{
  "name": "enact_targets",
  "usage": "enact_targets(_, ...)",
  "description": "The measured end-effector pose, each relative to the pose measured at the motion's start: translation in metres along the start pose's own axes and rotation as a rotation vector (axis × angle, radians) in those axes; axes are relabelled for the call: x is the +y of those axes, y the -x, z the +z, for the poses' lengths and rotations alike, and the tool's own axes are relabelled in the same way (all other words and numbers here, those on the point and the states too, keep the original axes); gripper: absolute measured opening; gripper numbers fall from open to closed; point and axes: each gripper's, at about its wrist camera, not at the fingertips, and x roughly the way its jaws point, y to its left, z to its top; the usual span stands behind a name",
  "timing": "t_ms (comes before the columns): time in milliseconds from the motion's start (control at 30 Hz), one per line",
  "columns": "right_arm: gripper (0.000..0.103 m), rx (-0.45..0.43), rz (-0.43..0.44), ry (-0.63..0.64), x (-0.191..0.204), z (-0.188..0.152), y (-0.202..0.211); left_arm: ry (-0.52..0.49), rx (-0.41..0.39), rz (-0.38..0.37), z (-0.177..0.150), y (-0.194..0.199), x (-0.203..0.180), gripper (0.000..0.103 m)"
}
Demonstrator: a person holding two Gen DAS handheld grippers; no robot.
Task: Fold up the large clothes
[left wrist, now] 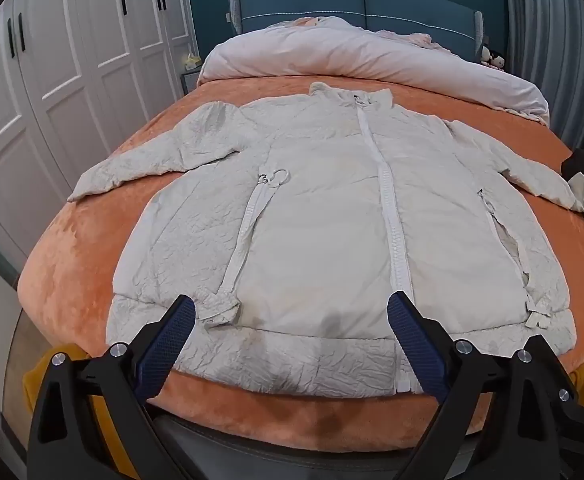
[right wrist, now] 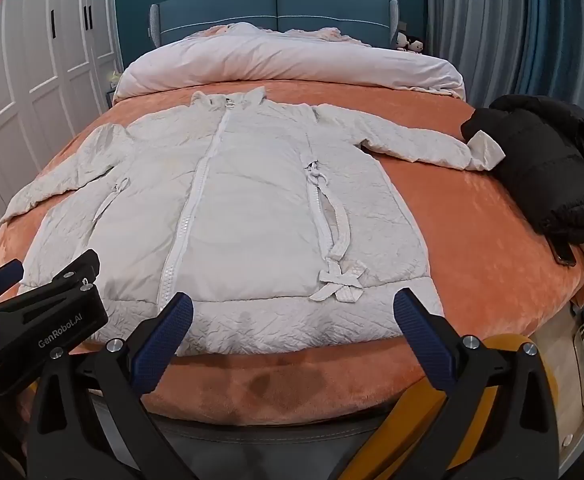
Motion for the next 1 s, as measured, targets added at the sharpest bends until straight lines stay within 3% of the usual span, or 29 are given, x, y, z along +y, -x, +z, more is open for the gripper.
enact_targets(1000, 0.098, -0.002, -0.001, 0.000, -0.0010, 0.0001, 0.0003, 0.002, 0.007, -0.004, -0.0013, -0.0010, -0.0002, 0.091)
